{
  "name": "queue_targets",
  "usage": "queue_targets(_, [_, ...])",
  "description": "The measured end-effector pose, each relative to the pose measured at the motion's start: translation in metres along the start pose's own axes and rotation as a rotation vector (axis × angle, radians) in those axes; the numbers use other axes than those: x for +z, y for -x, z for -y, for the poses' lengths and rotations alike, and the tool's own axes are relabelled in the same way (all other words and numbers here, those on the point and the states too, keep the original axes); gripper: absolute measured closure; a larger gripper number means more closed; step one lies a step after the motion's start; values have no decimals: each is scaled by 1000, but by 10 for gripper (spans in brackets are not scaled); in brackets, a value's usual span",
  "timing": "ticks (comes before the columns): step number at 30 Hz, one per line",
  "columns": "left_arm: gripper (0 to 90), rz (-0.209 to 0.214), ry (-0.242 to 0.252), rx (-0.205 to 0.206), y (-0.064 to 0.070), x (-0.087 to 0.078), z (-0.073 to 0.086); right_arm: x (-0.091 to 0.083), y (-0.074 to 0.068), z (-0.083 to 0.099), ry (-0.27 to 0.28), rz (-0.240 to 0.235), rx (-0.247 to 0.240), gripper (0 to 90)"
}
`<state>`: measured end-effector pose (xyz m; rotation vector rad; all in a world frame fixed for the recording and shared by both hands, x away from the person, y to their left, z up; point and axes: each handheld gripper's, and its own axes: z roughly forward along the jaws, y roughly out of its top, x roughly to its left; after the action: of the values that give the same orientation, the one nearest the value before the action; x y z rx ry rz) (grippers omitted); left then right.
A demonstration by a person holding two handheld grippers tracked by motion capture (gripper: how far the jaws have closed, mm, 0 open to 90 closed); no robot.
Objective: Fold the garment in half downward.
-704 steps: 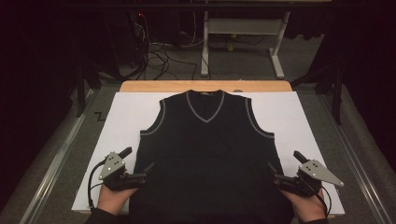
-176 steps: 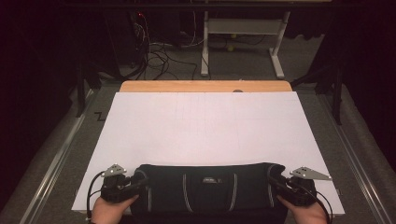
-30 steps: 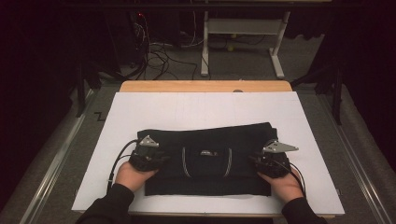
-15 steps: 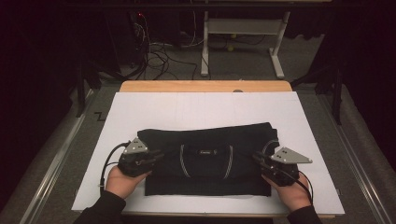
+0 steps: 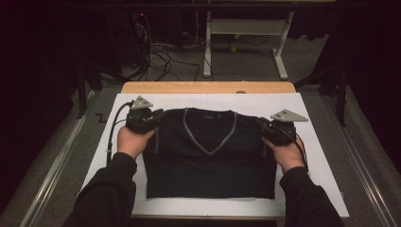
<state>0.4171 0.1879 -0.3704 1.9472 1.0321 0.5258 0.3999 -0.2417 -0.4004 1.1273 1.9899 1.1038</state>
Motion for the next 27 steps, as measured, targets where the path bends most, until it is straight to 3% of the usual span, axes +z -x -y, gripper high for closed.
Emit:
queue_targets(5, [734,-48,53,17,-12,-6,-43,3,11,-42,42,50,-39,780])
queue_targets(8, [752,-76,104,17,-18,-15,-69,-2,16,-71,96,77,-52,781])
queue_targets(12, [754,-122,207,2,-20,-28,-96,-9,19,-105,181,121,-67,781])
queue_targets(15, [762,-129,265,0,-17,-34,-102,-15,19,-125,225,127,-71,781])
queue_targets(17, [770,-129,246,6,-16,-32,-99,-17,18,-129,235,128,-74,782])
queue_targets(21, [790,-135,228,3,-20,-26,-93,-11,17,-124,198,126,-81,785])
queue_targets(23, [800,-147,209,12,-23,-26,-97,-9,18,-125,196,125,-81,786])
queue_targets(27, [808,-151,252,4,-29,-35,-115,-13,20,-142,226,138,-91,789])
